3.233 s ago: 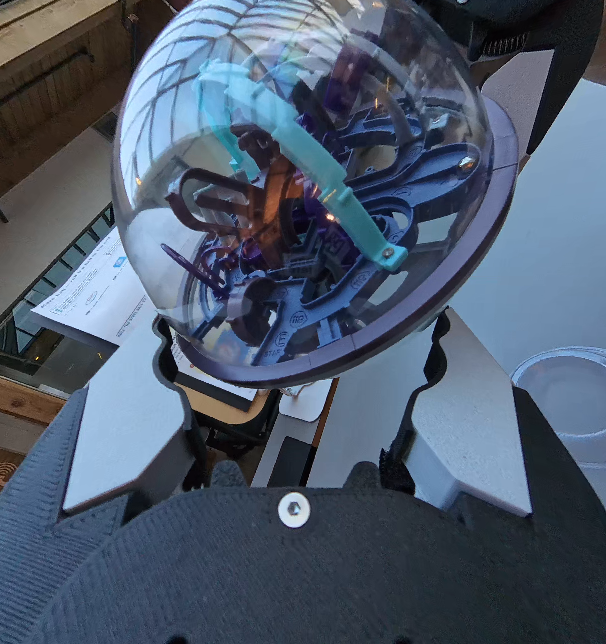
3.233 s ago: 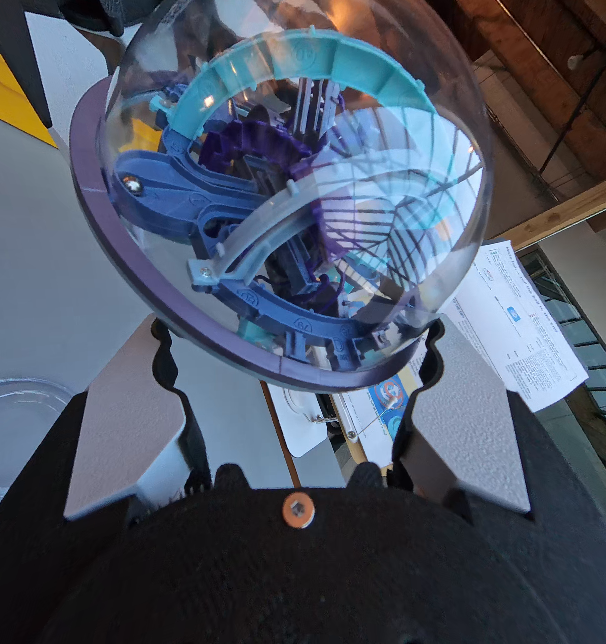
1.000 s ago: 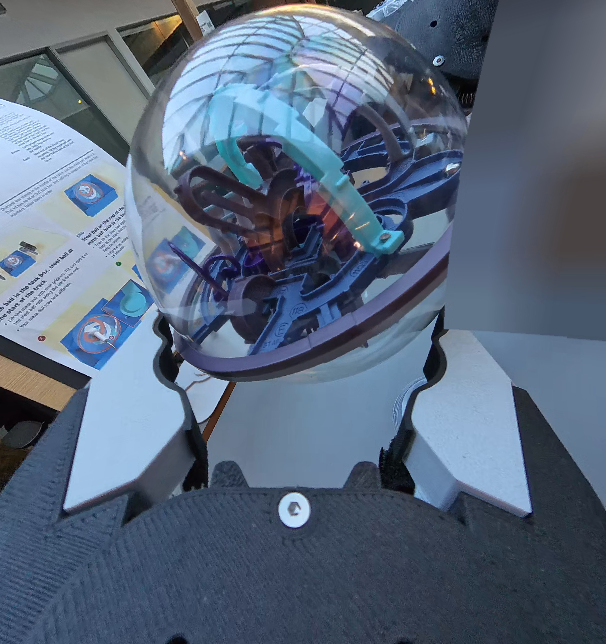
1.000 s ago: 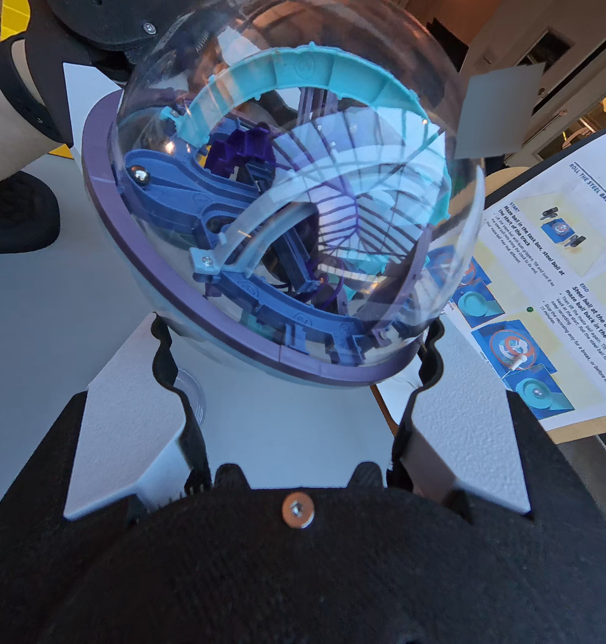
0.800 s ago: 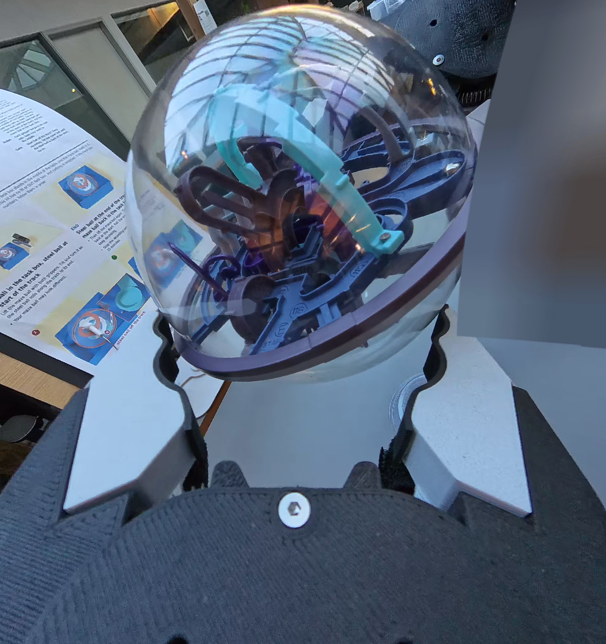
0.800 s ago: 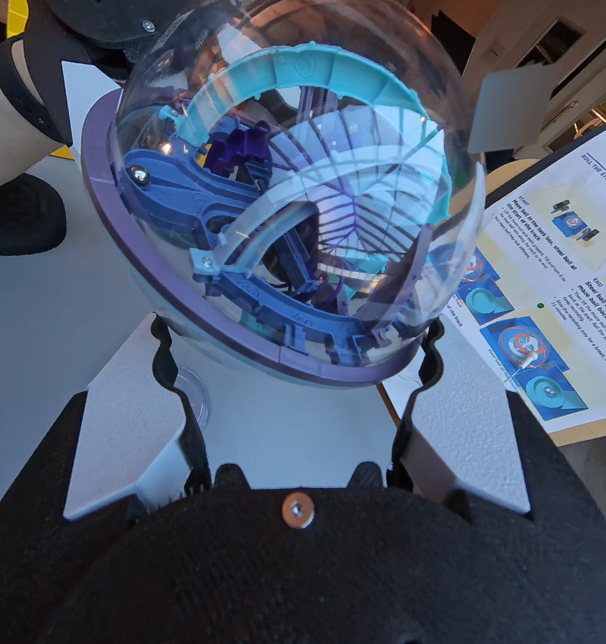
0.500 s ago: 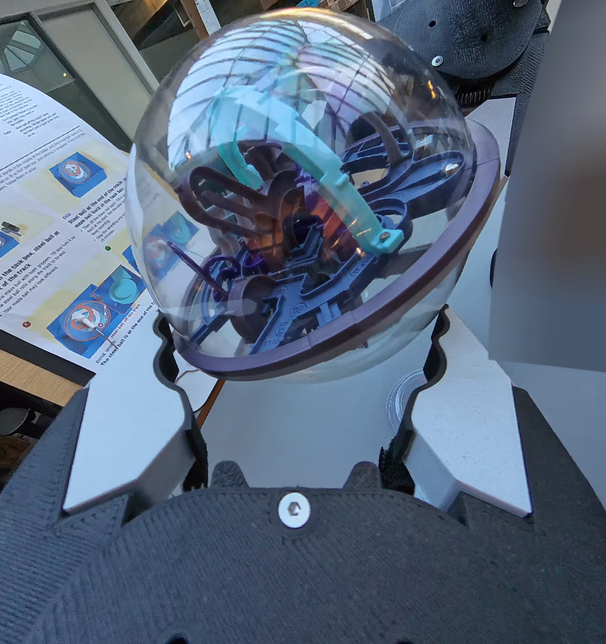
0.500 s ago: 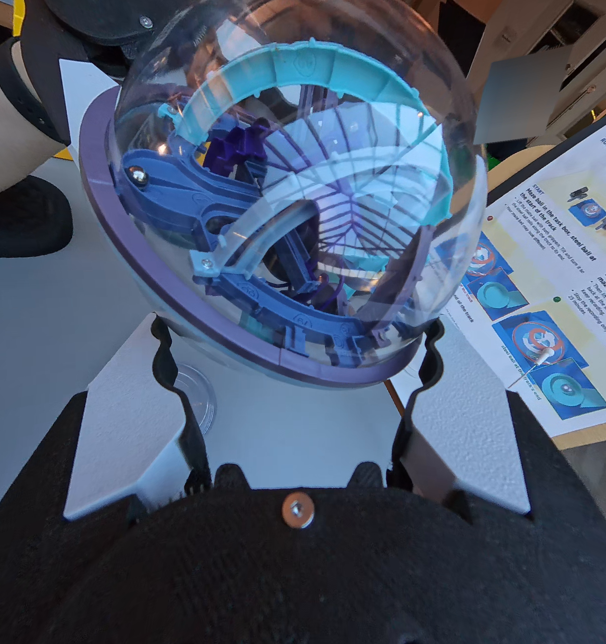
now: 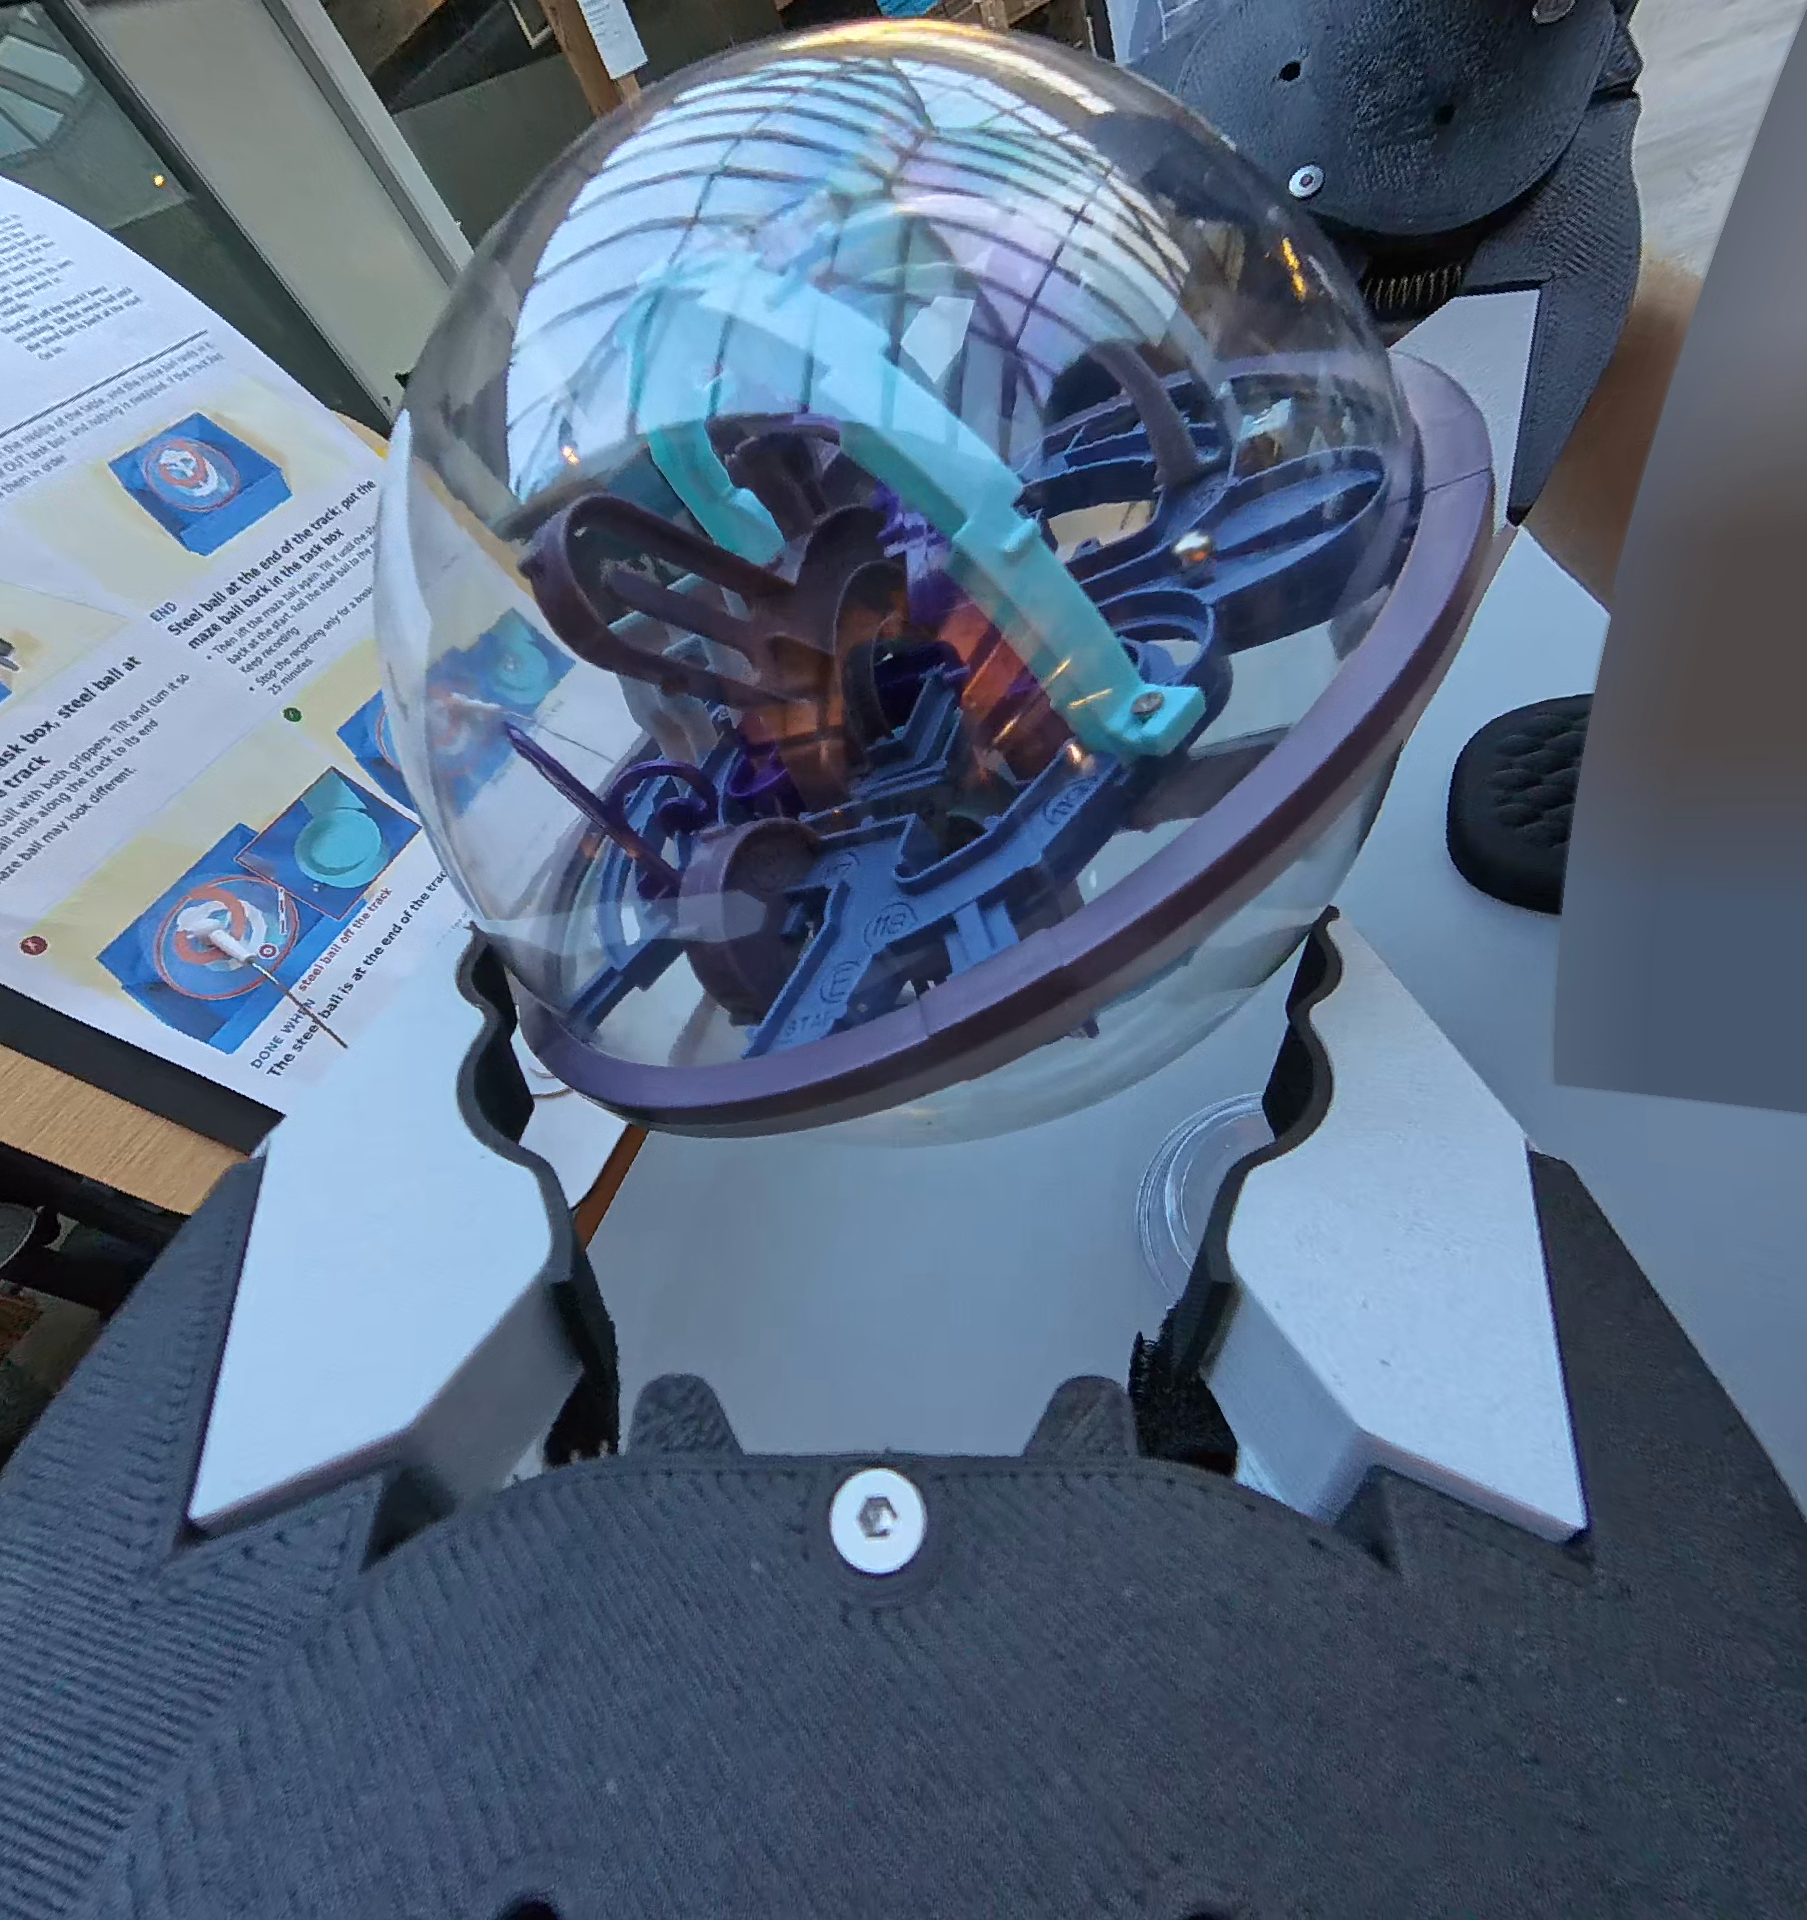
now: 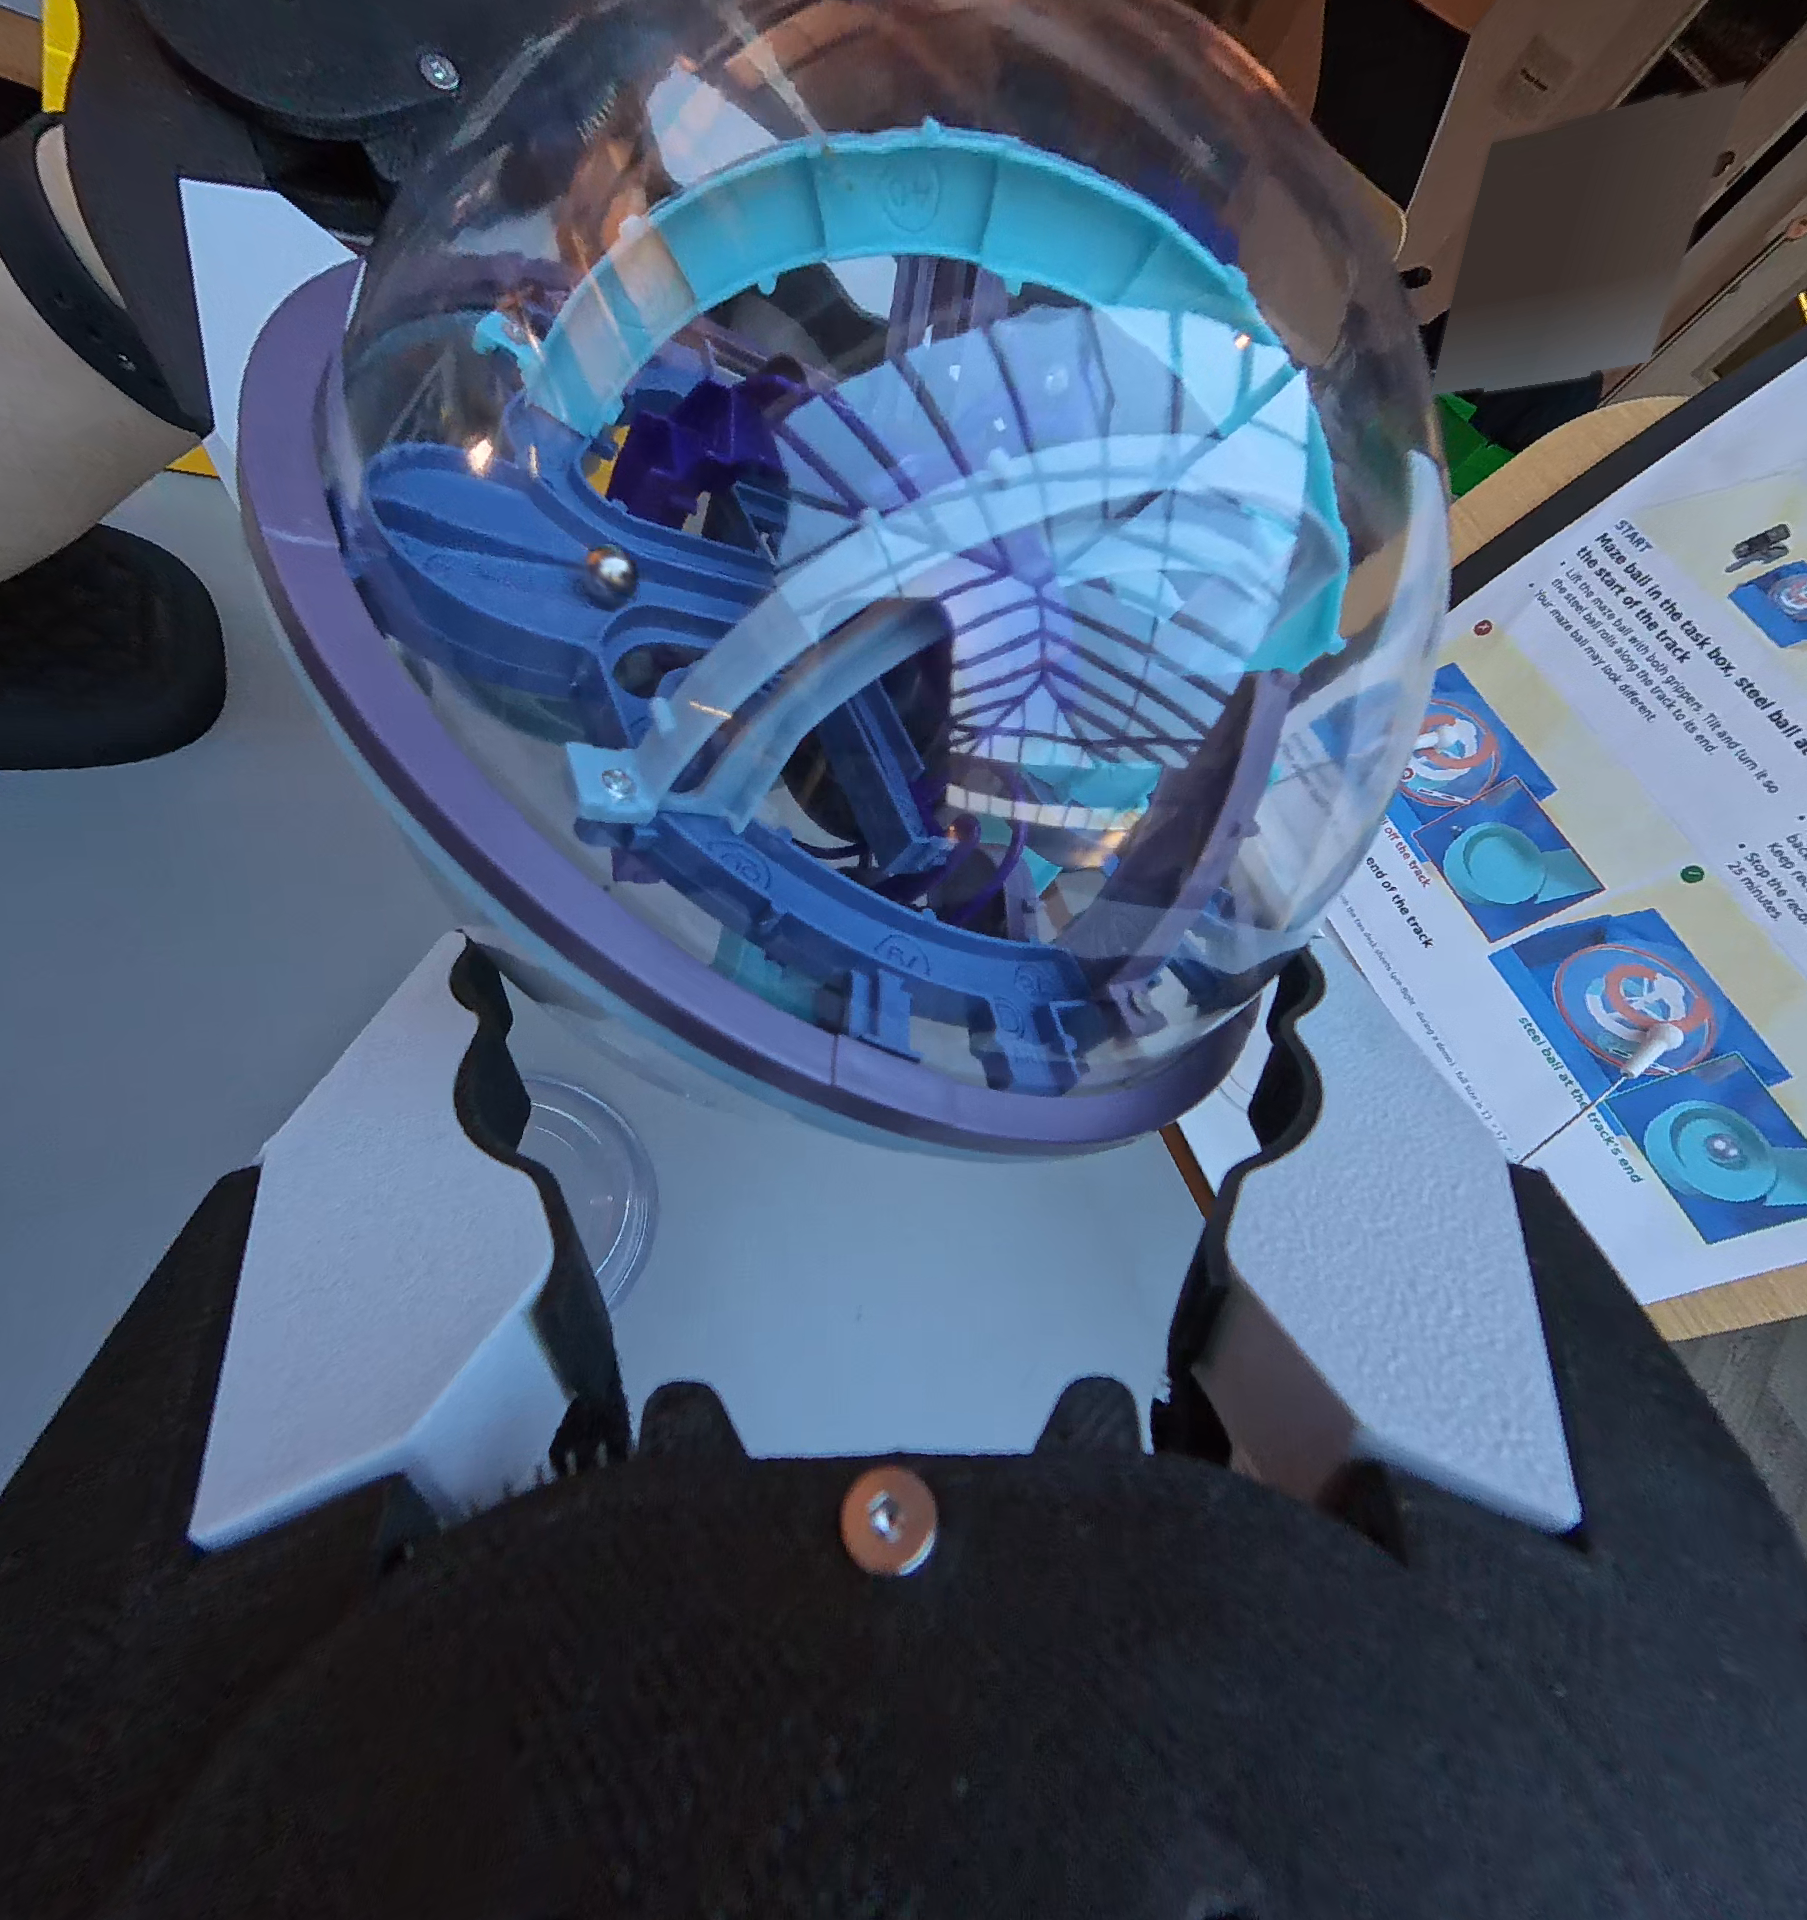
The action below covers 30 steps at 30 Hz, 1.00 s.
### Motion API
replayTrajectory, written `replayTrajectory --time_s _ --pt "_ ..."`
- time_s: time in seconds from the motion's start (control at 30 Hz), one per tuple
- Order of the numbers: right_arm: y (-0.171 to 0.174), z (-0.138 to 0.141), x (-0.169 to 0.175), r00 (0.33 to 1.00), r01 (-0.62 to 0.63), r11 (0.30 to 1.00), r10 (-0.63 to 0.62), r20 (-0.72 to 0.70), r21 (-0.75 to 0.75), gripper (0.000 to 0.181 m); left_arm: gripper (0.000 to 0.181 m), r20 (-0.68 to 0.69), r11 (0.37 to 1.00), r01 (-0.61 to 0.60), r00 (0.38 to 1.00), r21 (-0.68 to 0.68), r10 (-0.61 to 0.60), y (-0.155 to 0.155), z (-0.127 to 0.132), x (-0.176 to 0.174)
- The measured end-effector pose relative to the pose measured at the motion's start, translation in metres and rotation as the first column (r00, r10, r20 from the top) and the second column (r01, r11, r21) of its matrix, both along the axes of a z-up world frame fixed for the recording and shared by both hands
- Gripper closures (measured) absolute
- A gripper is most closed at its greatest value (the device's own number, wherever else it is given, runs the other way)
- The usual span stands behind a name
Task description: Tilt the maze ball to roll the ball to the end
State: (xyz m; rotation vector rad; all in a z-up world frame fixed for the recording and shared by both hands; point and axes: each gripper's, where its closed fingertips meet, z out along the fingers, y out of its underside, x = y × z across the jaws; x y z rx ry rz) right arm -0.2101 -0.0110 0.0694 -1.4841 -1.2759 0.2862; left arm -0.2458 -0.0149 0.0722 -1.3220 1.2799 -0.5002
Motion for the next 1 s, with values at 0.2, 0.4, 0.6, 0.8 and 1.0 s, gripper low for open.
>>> replayTrajectory --time_s 0.2,0.4,0.6,0.8,1.0 --pt "-0.0005 0.0013 -0.0003 1.000 -0.003 1.000 0.003 -0.003 0.009 0.038 0.036 0.002 1.000 -0.001 1.000 0.008 0.001 -0.0008 0.0014 -0.0004" --pt "-0.0004 0.0015 -0.0010 1.000 -0.007 1.000 0.007 -0.008 0.011 0.038 0.036 0.002 1.000 -0.004 1.000 0.020 0.004 -0.0014 0.0032 -0.0013" --pt "-0.0004 0.0018 -0.0016 1.000 -0.009 1.000 0.009 -0.010 0.016 0.038 0.037 0.001 0.999 -0.007 1.000 0.031 0.007 -0.0020 0.0045 -0.0023" --pt "-0.0021 0.0061 -0.0007 1.000 -0.018 0.999 0.019 -0.017 0.043 0.037 0.037 0.011 0.998 -0.009 1.000 0.055 0.008 -0.0043 0.0087 -0.0012" --pt "-0.0029 0.0068 0.0051 1.000 -0.025 0.998 0.026 -0.002 0.063 0.038 0.037 0.018 0.997 -0.021 1.000 0.080 0.020 -0.0058 0.0093 0.0043"
